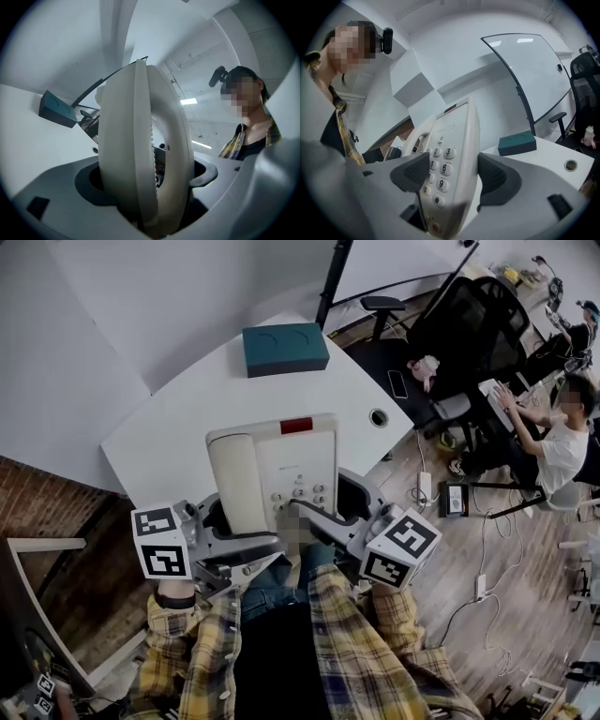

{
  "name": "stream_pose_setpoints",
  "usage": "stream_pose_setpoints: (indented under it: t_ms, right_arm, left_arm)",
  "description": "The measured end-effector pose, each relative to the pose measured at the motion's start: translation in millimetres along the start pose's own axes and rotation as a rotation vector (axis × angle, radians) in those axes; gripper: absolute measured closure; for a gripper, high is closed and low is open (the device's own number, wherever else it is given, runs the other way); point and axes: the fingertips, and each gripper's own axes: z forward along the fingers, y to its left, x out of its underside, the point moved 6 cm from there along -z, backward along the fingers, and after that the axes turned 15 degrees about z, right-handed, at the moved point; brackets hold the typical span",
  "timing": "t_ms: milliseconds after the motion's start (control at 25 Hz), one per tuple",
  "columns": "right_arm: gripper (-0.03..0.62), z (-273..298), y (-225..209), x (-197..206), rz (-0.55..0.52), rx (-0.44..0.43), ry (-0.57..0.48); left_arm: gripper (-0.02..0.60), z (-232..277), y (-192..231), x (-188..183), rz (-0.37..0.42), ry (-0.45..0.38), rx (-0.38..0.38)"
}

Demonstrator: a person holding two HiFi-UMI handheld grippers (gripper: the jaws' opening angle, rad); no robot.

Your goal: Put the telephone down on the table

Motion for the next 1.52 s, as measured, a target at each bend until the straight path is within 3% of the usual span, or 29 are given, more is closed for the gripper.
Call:
stream_pose_setpoints:
  t_ms: [400,800,1360,1520]
  right_arm:
    - [0.296,64,-48,-40,0.000,-0.150,0.163]
    - [0.296,126,-122,-114,-0.020,-0.321,0.368]
    - [0.296,157,-145,-144,-0.067,-0.548,0.553]
    - [0.296,155,-146,-144,-0.071,-0.560,0.562]
  left_arm:
    - [0.158,-2,54,-18,-0.042,-0.102,-0.192]
    - [0.158,37,125,-54,-0.090,-0.256,-0.416]
    - [0.158,61,131,-62,-0.086,-0.405,-0.667]
    - [0.158,64,128,-60,-0.082,-0.412,-0.680]
